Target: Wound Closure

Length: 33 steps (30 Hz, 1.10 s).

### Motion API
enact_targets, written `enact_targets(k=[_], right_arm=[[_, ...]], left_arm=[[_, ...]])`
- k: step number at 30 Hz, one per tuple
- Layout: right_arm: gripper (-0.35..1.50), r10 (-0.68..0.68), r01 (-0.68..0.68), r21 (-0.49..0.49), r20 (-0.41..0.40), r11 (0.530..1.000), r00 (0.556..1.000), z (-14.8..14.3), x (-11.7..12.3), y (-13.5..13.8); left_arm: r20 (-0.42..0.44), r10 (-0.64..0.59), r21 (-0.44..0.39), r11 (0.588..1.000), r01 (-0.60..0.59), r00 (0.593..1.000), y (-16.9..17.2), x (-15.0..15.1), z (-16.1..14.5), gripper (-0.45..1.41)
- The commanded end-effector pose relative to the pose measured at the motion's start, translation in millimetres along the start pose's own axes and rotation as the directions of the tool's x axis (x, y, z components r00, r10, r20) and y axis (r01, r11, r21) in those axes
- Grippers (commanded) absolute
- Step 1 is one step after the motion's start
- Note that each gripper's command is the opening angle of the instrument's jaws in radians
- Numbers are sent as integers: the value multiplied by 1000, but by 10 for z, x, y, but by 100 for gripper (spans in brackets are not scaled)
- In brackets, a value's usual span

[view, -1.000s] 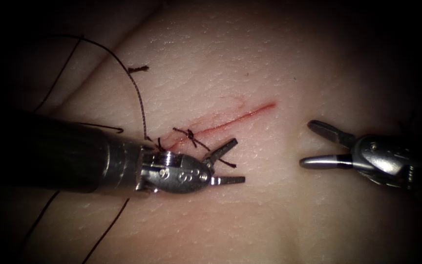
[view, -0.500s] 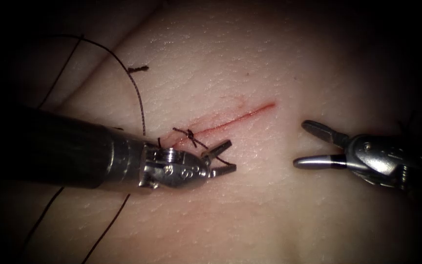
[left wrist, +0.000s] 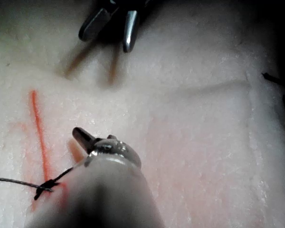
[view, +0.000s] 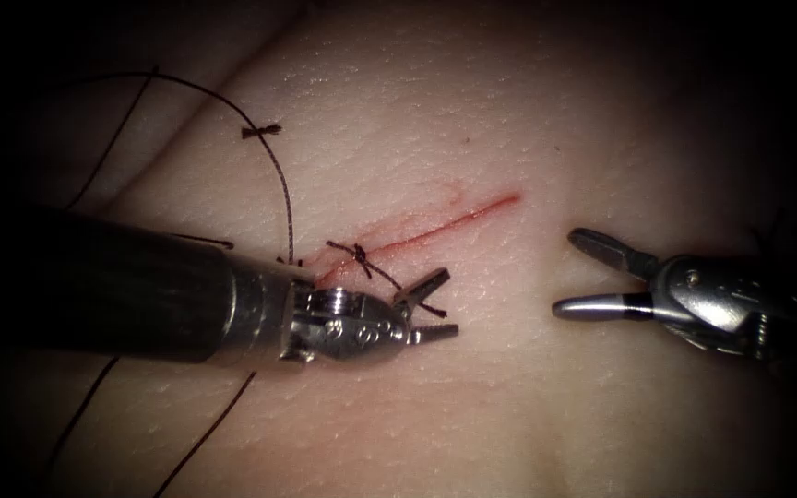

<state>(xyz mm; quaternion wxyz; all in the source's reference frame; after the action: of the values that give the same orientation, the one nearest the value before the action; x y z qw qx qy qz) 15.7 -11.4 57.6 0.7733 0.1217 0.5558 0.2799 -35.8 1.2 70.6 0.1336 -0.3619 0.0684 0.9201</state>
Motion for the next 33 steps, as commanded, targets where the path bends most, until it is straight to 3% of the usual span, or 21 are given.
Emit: enact_targets(k=[1, 7, 9, 10, 11, 17, 19, 22, 25, 26, 29, 33], right_arm=[[96, 1, -1, 2, 0, 1000, 1000, 7, -6, -6], [96, 2, -2, 2, -2, 1000, 1000, 10, -6, -7], [96, 2, -2, 2, -2, 1000, 1000, 11, -5, -7], [96, 2, -2, 2, -2, 1000, 1000, 11, -5, -7], [96, 2, -2, 5, -3, 1000, 1000, 11, -5, -7], [91, 2, -2, 13, -7, 1000, 1000, 13, -5, -7], [76, -15, 16, 44, -22, 999, 1000, 15, -5, -4], [76, -63, 66, 83, -39, 994, 997, 18, -5, 2], [76, -160, 168, 155, -59, 973, 985, 28, -4, 5], [76, -242, 250, 199, -66, 948, 968, 37, -3, 7], [76, -290, 303, 229, -88, 925, 953, 45, -2, 9], [96, -365, 387, 274, -130, 880, 922, 68, -6, 8]], left_arm=[[2, 1, -1, 1000, -1, 1000, 7, -1, 6, 37], [10, 6, -3, 1000, -6, 1000, 12, -3, 8, 9], [14, 7, -5, 1000, -7, 1000, 13, -4, 6, -12], [25, 9, -8, 1000, -9, 1000, 14, -5, 3, -35], [28, 10, -11, 1000, -10, 1000, 13, -6, 0, -45], [35, 8, -13, 1000, -8, 999, 3, -9, -14, -45], [37, 6, -21, 1000, -6, 999, -2, -11, -24, -45], [35, 1, -18, 1000, -1, 999, -4, -11, -36, -45], [35, 1, -15, 1000, 0, 999, -4, -9, -43, -45], [35, 2, -9, 1000, -2, 999, -3, -6, -45, -45], [33, 4, -4, 1000, -4, 999, -2, -4, -48, -45], [35, 8, -5, 1000, -8, 999, -1, -2, -52, -45]])
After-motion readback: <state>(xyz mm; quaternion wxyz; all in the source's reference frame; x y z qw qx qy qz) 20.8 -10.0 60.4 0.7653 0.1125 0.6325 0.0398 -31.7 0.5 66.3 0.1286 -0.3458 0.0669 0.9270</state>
